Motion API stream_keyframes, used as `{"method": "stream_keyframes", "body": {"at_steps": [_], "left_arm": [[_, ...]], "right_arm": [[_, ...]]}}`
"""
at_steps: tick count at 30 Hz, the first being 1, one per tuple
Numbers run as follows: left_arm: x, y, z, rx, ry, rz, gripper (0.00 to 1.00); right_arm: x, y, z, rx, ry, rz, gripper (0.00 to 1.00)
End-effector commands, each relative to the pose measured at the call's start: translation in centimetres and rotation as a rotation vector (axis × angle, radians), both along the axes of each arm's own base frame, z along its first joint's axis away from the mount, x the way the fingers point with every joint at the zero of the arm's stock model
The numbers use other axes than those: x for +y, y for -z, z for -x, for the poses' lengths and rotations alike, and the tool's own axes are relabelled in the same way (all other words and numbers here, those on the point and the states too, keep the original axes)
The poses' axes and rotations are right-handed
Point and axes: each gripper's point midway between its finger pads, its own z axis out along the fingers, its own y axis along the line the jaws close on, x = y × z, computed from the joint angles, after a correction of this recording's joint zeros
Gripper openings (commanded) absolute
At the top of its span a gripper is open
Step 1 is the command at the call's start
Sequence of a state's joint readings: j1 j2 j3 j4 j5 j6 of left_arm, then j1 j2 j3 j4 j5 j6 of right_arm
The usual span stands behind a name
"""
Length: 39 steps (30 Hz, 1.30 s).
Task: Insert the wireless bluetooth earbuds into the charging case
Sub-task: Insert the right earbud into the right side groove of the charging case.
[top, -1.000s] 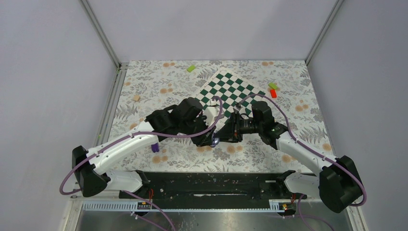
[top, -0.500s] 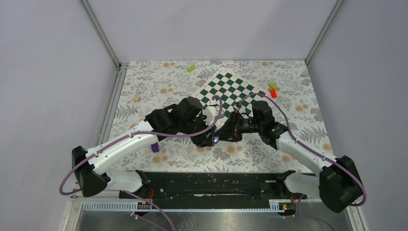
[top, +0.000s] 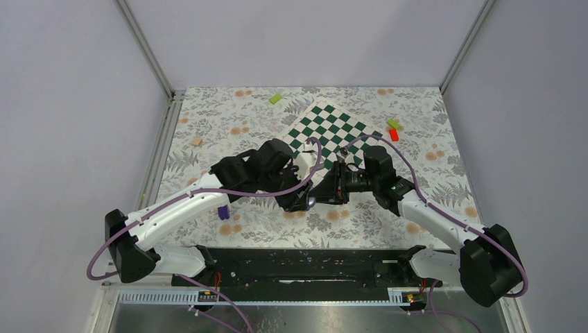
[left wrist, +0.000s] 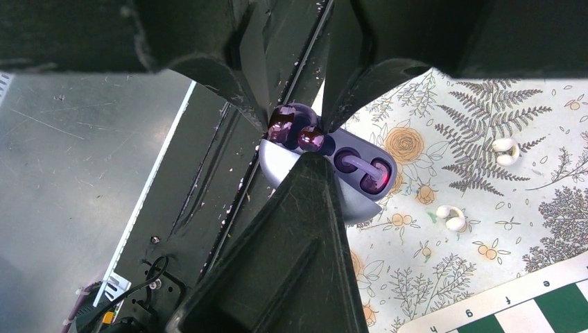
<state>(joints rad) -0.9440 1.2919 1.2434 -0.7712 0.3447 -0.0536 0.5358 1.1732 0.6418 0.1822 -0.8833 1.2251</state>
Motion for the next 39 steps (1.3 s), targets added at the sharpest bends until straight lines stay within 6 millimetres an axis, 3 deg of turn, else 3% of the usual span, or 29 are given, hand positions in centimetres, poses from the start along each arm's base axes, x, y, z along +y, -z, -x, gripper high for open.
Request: {"method": "stream_keyframes", "body": {"at_steps": [1, 18, 29, 37, 39], "left_arm": [[-1.0, -2.0, -0.5, -0.037, 0.003, 0.050, 0.35], [-1.2, -1.0, -3.5, -0.129, -0.015, -0.008, 0.34], [-1.9, -0.5, -6.1, -0.065, -0.037, 0.003, 0.34], [-2.1, -0.7, -6.6, -0.052, -0.045, 0.012, 0.36], [-2.1, -0.8, -6.6, -0.049, -0.044, 0.016, 0.41]], "right_arm": [[0.1, -1.4, 0.0, -0.047, -0.012, -0.049, 0.00], [0.7, -1.1, -2.4, -0.023, -0.016, -0.052, 0.00], [0.3, -1.2, -5.1, 0.002, -0.003, -0.077, 0.00], [0.3, -1.0, -5.7, 0.017, -0.009, -0.087, 0.00], [0.2, -0.9, -5.8, 0.019, -0.009, -0.087, 0.00]]}}
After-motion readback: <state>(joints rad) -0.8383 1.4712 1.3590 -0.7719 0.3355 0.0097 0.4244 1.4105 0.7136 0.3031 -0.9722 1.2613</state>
